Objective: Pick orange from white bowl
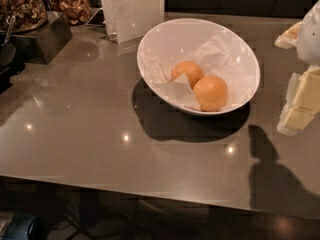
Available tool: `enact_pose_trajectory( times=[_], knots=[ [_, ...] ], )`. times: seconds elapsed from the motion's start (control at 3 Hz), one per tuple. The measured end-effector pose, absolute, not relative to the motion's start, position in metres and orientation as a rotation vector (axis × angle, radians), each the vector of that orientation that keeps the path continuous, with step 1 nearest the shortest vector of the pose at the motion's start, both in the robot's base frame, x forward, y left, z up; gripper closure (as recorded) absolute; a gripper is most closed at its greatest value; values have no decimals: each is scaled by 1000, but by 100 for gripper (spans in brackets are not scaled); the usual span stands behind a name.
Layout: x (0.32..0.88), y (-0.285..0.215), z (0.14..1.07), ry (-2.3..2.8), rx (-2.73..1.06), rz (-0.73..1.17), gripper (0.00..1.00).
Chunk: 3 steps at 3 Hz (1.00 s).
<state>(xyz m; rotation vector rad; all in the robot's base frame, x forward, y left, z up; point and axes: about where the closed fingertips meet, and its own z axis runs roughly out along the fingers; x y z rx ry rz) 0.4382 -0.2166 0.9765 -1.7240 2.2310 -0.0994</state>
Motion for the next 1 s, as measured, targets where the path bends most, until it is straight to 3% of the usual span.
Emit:
enact_pose_trajectory(
  times=[1.0],
  knots=[
    [453,-194,984,2155,-1767,-80,0]
  ],
)
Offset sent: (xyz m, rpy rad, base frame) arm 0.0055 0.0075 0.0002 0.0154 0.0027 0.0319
